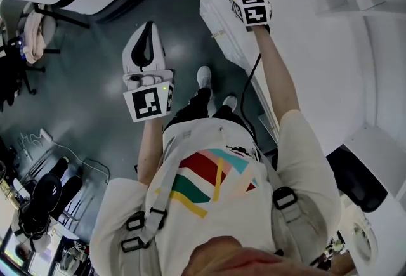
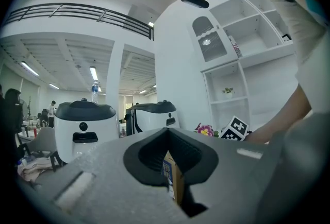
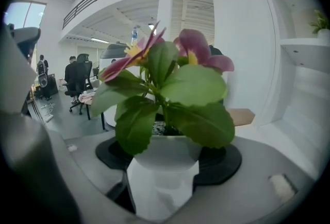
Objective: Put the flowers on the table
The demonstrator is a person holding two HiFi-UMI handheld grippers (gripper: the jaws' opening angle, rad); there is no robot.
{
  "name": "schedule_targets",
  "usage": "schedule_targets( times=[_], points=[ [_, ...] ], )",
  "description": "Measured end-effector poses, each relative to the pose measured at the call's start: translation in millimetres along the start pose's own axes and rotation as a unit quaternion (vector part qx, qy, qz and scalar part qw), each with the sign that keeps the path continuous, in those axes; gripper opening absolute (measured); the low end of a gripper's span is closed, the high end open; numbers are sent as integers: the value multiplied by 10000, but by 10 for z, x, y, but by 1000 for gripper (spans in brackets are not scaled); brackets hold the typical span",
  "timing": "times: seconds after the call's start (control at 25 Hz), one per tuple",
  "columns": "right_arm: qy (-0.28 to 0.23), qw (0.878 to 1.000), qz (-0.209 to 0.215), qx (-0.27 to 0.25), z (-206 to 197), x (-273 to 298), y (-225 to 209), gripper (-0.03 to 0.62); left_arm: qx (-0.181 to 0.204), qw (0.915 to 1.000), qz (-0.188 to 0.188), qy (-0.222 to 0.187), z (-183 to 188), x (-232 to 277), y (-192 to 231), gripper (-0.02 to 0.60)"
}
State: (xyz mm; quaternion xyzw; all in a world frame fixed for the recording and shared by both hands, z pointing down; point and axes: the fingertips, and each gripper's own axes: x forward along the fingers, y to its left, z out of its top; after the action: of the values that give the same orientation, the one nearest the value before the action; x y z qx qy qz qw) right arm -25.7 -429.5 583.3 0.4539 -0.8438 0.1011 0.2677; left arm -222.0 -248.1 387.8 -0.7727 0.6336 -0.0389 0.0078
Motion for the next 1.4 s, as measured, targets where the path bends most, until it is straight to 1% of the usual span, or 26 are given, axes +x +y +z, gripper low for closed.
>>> schedule_targets(
  times=[0.32,0.64,0.96,1.0,1.08,1.16,1.24,1.4],
  points=[
    [111,9999,47,-4,-98,39,8,331,46,9999,-114,8,-7,12,-51,2],
    [267,9995,22,169,-230,10,-7,331,111,9997,-156,-127,74,31,-86,2],
    [238,9992,22,323,-239,-12,1,333,132,9997,-105,-186,132,-46,-85,2],
    [212,9991,9,359,-233,-22,-5,341,130,9997,-91,-211,146,-55,-78,2],
    [164,9990,-6,425,-213,-49,-15,377,136,9995,-60,-267,173,-69,-57,2],
    [127,9989,6,440,-188,-83,-14,392,148,9994,-41,-315,200,-81,-38,2],
    [77,9991,22,411,-158,-131,-3,403,135,9994,-24,-323,214,-104,-29,2],
    [-72,9995,21,305,-72,-269,18,403,80,9994,-4,-330,228,-162,-52,2]
  ],
)
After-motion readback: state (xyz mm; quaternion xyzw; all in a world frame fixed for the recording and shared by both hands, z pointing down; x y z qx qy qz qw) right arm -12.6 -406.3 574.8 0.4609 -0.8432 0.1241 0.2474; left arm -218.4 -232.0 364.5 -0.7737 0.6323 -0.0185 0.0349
